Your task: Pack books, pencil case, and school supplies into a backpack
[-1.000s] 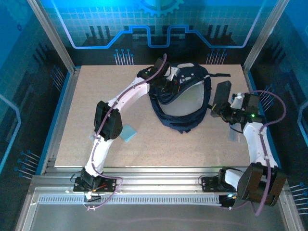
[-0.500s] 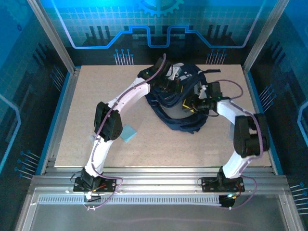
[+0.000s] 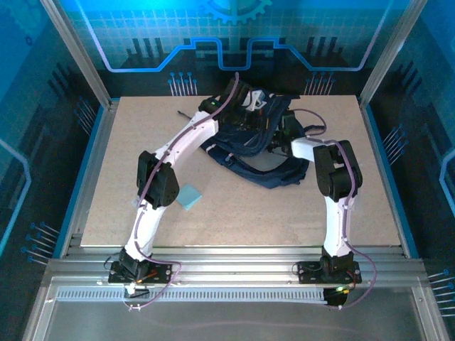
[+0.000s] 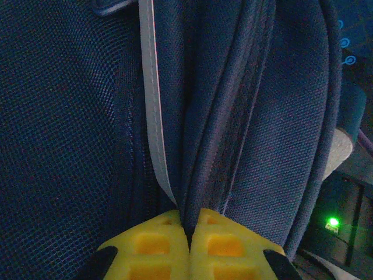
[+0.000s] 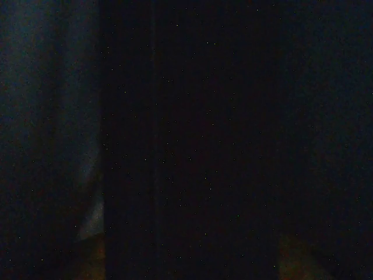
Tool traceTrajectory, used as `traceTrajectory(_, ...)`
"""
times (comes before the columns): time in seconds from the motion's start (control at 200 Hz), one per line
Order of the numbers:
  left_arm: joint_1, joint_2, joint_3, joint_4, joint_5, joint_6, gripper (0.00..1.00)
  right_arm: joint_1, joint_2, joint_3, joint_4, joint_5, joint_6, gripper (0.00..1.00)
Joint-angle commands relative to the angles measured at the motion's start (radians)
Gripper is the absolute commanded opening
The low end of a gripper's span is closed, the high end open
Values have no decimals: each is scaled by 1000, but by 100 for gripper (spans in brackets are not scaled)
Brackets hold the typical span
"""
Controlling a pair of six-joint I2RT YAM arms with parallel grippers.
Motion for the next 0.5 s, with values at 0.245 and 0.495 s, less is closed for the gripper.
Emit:
traceTrajectory(0.245,48,-114,-79,199,55,-88,0,-32,-201,-81,-258,80,-139,75)
traceTrajectory(0.495,58,-116,-129,263,67,-103,0,-162,-472,-166,-659,177,-386,86)
